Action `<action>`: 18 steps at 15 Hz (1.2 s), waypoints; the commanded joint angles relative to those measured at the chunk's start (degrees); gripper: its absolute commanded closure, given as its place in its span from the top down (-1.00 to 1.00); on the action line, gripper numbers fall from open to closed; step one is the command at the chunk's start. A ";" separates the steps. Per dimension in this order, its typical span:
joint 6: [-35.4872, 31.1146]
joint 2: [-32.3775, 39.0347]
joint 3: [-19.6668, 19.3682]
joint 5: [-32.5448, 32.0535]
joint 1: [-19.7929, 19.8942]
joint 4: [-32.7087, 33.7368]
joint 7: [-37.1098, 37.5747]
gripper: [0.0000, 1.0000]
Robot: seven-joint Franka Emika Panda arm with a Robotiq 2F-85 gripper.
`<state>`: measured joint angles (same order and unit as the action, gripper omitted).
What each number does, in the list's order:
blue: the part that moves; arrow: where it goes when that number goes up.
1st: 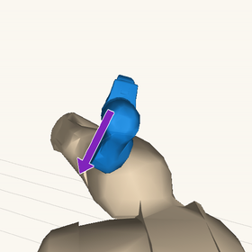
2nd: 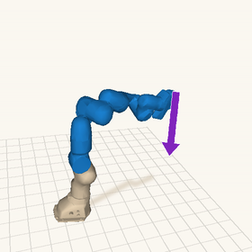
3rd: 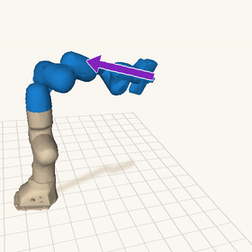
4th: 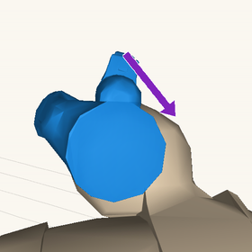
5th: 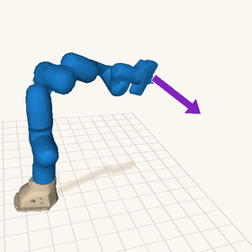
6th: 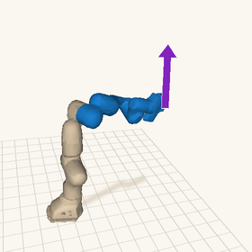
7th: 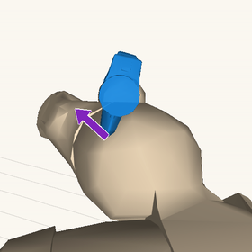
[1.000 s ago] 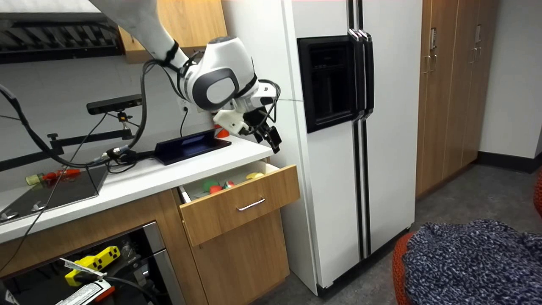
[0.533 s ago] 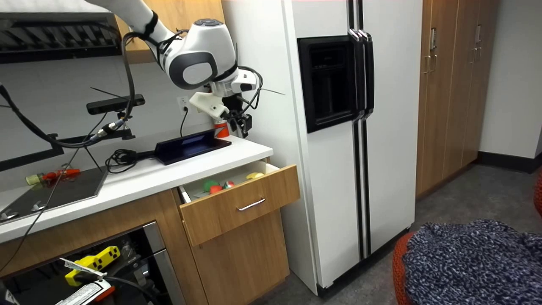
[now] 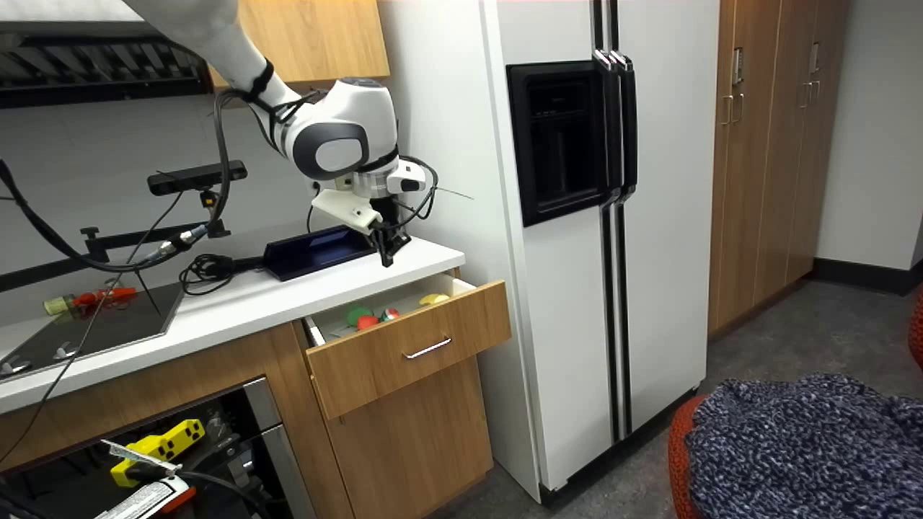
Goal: Fully open the drawer
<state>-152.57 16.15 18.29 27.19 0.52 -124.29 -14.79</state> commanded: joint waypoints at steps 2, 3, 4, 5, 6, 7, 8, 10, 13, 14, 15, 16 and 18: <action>1.82 6.50 -4.67 -9.89 -5.33 4.03 7.12 -1.00; 2.26 7.83 -5.42 -11.76 -6.12 4.94 8.54 -1.00; 2.62 9.23 -6.19 -13.58 -6.89 5.90 9.86 -1.00; 2.96 10.45 -6.90 -15.23 -7.60 6.82 11.08 -1.00; 3.49 11.62 -7.51 -16.66 -8.21 7.83 12.13 -1.00; 3.93 12.76 -8.28 -18.20 -8.91 8.85 13.22 -1.00; 4.29 13.65 -9.07 -19.69 -9.63 9.71 14.25 -1.00; 4.54 14.81 -10.99 -22.94 -11.20 10.93 16.43 -1.00; 4.09 15.26 -15.59 -29.81 -14.48 11.26 20.94 -1.00; 4.03 15.19 -17.40 -32.50 -15.65 10.89 22.60 -1.00; 3.98 15.06 -18.66 -34.62 -16.62 10.53 24.09 -1.00; 3.97 15.02 -20.20 -37.08 -17.75 10.10 25.88 -1.00; 4.16 14.75 -23.19 -41.76 -19.67 8.83 29.18 -1.00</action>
<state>-150.17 31.03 0.03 -8.09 -15.87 -114.73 9.55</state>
